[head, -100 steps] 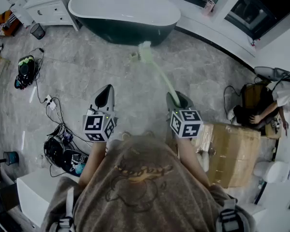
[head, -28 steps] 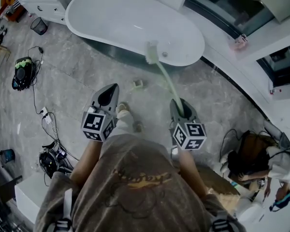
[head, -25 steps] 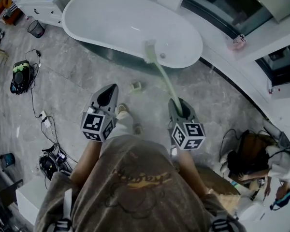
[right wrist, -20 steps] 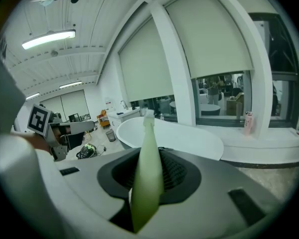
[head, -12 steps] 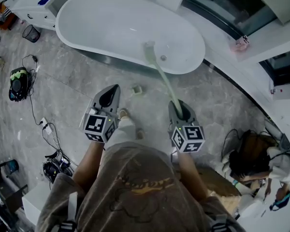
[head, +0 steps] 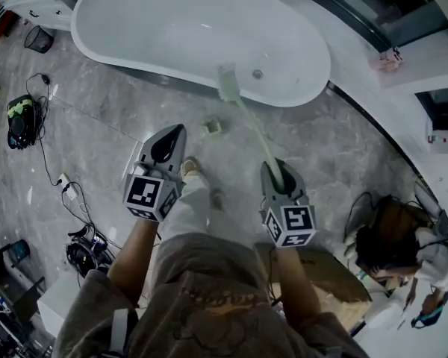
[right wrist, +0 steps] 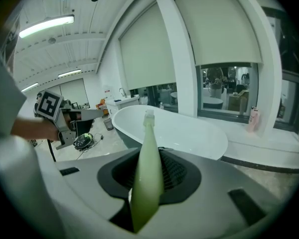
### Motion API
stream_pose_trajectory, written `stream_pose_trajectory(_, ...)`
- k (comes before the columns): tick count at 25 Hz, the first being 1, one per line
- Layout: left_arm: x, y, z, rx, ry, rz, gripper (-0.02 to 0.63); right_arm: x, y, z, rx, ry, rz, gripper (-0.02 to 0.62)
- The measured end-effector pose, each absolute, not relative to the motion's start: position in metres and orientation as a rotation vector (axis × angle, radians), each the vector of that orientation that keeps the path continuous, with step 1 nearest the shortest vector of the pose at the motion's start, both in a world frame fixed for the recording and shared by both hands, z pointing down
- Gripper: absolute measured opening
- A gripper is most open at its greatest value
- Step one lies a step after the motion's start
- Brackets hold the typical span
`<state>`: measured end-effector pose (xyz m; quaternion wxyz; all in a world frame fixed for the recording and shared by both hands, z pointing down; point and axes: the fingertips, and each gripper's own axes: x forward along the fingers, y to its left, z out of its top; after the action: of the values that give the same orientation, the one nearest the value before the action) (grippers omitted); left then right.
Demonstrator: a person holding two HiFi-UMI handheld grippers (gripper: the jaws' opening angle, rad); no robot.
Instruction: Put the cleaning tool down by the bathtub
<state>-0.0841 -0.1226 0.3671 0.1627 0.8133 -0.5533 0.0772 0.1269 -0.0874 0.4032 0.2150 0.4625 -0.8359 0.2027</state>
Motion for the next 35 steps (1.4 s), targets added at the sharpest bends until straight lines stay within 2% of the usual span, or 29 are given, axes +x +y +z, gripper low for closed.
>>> stream_pose_trajectory(23, -0.080, -0.133, 0.521, 2.283, -1.491, 0.272, 0.000, 0.112, -0.068, 0.586, 1.157, -2.180, 0.656, 0.097)
stream_pose_trajectory(35, -0.090, -0.146, 0.543, 2.261, -1.474, 0.271, 0.000, 0.090, -0.087, 0.652, 1.069, -2.113, 0.679, 0.097)
